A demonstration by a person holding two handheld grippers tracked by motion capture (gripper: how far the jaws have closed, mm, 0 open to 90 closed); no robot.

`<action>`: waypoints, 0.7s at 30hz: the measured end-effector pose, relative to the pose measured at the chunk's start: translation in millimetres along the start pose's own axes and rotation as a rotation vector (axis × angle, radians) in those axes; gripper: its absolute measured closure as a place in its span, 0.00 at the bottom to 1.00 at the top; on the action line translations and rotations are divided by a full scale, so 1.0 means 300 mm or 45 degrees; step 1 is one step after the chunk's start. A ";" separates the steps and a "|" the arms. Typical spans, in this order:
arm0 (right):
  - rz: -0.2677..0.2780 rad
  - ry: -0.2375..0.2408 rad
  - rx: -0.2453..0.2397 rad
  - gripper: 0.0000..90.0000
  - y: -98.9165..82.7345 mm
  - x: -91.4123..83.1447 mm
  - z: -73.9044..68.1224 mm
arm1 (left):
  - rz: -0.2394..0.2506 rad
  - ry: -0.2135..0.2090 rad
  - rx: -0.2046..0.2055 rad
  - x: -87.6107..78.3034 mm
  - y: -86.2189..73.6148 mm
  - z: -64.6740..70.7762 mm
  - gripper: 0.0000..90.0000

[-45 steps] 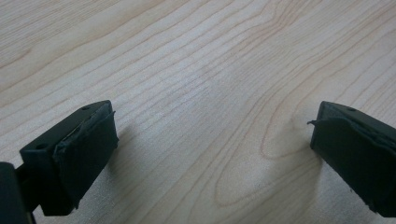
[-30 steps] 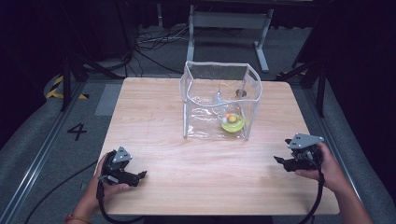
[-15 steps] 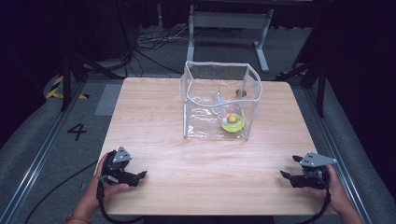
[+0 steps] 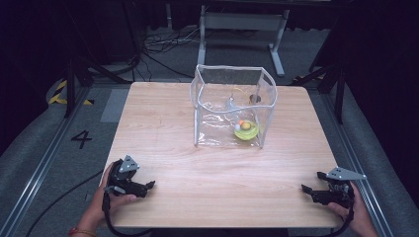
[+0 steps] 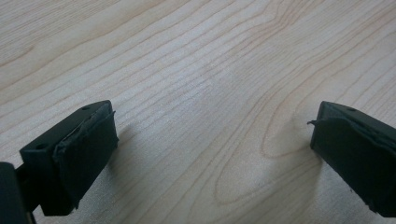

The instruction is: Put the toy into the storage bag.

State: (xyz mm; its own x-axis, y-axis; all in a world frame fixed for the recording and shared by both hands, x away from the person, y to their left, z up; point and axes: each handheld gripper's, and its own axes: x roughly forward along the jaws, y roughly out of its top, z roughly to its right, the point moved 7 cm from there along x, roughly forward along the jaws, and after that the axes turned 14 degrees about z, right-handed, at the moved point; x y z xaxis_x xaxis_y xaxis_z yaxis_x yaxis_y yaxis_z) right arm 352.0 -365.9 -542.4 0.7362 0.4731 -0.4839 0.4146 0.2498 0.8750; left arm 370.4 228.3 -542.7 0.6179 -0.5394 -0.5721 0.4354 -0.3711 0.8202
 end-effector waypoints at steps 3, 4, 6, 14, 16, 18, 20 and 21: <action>-0.001 -0.003 0.002 0.16 0.000 0.000 0.000 | 0.000 0.001 0.001 0.000 0.000 0.000 0.01; -0.001 -0.005 0.003 0.16 0.000 0.001 0.000 | -0.009 -0.013 -0.031 -0.001 -0.003 0.009 0.01; -0.002 -0.012 0.007 0.16 0.000 0.001 -0.001 | -0.009 -0.013 -0.030 -0.001 -0.003 0.008 0.01; -0.002 -0.014 0.008 0.16 0.001 0.001 -0.001 | -0.008 -0.012 -0.032 0.000 -0.003 0.009 0.01; -0.002 -0.015 0.008 0.16 0.001 0.001 -0.001 | 0.000 -0.001 -0.005 0.000 0.000 0.001 0.01; -0.002 -0.017 0.009 0.15 0.001 0.002 -0.001 | -0.008 -0.005 -0.022 -0.001 -0.002 0.005 0.01; -0.004 -0.021 0.012 0.14 0.000 0.002 0.000 | -0.003 0.001 -0.032 0.001 -0.002 0.007 0.01; -0.006 -0.022 0.011 0.14 0.000 0.002 0.000 | -0.004 0.001 -0.034 0.001 -0.002 0.007 0.01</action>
State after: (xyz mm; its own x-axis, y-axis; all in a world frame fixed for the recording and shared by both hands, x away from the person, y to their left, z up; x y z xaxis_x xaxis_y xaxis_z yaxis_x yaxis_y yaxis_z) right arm 352.6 -365.5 -542.6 0.7434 0.4574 -0.4879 0.4223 0.2446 0.8728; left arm 368.9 226.7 -543.4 0.6171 -0.5377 -0.5745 0.4548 -0.3521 0.8180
